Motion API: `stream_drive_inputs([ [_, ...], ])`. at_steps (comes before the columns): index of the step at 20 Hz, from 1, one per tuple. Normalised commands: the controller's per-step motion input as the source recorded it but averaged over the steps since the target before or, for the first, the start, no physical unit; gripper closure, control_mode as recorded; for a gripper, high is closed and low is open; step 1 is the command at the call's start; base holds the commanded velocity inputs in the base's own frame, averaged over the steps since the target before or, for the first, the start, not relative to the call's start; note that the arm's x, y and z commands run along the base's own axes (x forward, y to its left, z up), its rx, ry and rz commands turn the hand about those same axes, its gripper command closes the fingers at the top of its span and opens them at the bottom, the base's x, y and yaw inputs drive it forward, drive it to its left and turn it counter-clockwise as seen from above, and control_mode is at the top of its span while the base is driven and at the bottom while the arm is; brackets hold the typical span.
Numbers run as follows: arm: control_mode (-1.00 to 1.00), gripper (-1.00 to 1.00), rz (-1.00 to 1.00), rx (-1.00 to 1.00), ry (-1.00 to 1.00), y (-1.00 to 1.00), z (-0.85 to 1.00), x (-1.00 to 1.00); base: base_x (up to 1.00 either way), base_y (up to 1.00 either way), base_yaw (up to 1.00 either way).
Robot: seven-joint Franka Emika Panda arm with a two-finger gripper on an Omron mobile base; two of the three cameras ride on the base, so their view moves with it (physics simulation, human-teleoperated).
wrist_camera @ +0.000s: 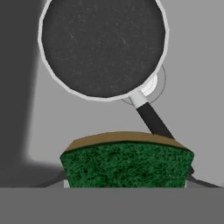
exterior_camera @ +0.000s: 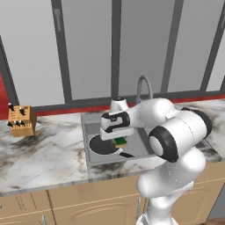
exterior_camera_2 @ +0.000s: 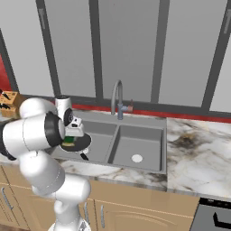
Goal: Pick the pan and sponge and place them into the sink. Then turn on the water.
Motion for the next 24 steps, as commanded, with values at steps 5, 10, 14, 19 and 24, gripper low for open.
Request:
stream_drive_inputs([
  [5, -1.00, 1.00, 0.03, 0.01, -0.01, -0.10, -0.08, 0.20, 0.00, 0.00, 0.00],
  [10, -1.00, 1.00, 0.05, 0.02, -0.03, -0.01, -0.09, 0.24, 0.00, 0.00, 0.00],
  [14, -1.00, 1.00, 0.05, 0.02, -0.05, 0.00, -0.11, 0.22, 0.00, 0.00, 0.00],
  [19, -1.00, 1.00, 0.05, 0.01, -0.05, 0.00, -0.15, 0.22, 0.00, 0.00, 0.00],
  [24, -1.00, 1.00, 0.05, 0.00, -0.07, 0.00, -0.17, 0.19, 0.00, 0.00, 0.00],
])
